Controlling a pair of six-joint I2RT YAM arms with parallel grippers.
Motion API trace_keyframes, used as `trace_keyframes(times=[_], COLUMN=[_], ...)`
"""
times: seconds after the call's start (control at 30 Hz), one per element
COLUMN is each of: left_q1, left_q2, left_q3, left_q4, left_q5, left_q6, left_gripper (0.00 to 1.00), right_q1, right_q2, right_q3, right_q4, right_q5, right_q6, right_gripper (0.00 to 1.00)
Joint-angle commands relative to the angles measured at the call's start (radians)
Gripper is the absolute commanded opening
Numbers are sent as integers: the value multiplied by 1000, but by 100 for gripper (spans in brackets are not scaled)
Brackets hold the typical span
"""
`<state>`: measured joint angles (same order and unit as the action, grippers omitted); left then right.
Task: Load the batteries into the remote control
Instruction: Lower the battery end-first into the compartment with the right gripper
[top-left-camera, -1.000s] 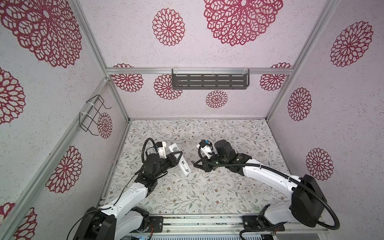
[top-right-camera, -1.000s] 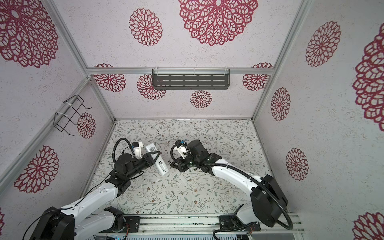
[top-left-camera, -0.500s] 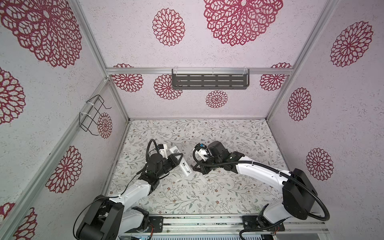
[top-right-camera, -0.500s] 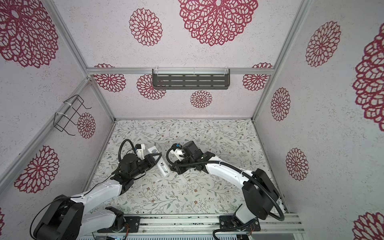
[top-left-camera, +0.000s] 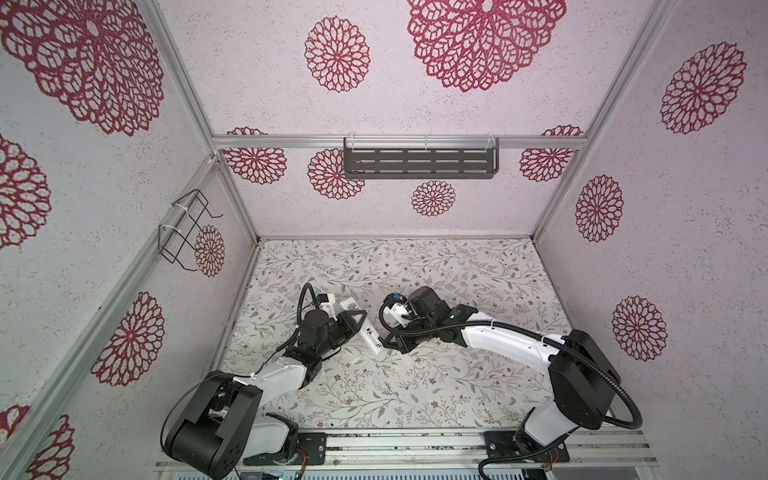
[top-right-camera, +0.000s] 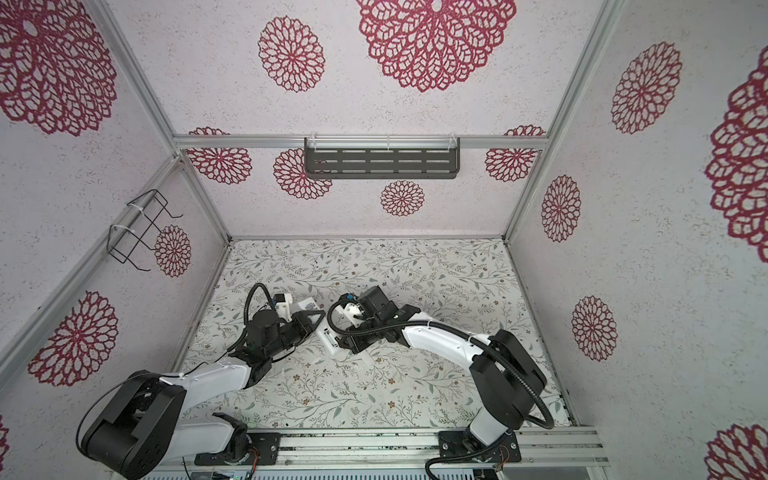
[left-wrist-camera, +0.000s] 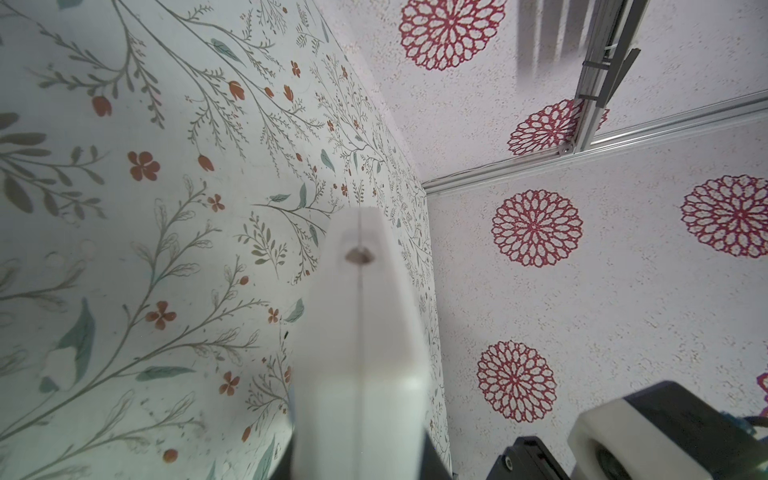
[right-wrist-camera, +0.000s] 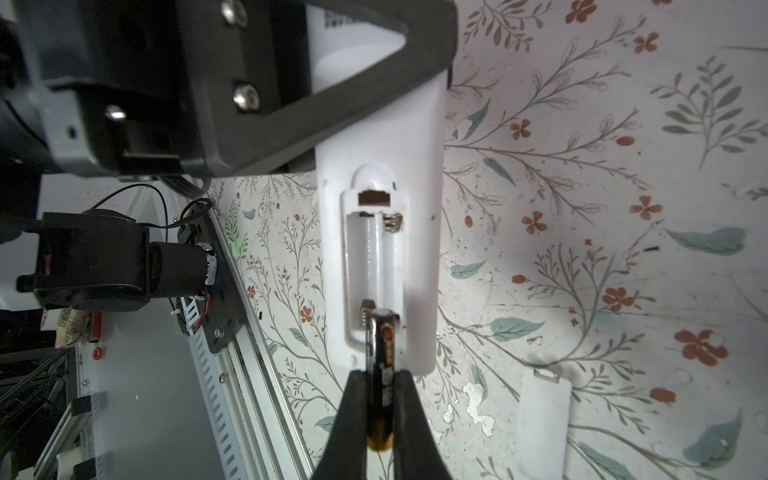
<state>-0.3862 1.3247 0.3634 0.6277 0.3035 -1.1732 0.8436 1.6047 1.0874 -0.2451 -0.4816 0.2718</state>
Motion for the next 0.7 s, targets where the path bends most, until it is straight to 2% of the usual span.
trace_keyframes(times=[0.0, 0.67], left_q1=[-3, -14], left_q2=[5, 28], left_q3=[-8, 2], left_q4=[83, 104], left_q5=[9, 39], left_q6=[-20, -18], left_gripper=[1, 1], right_q1=[4, 5], right_q2=[11, 108], right_q3=[46, 110], right_q4=[1, -45], right_q5=[1, 10], right_q6=[-9, -24], right_gripper=[0, 0])
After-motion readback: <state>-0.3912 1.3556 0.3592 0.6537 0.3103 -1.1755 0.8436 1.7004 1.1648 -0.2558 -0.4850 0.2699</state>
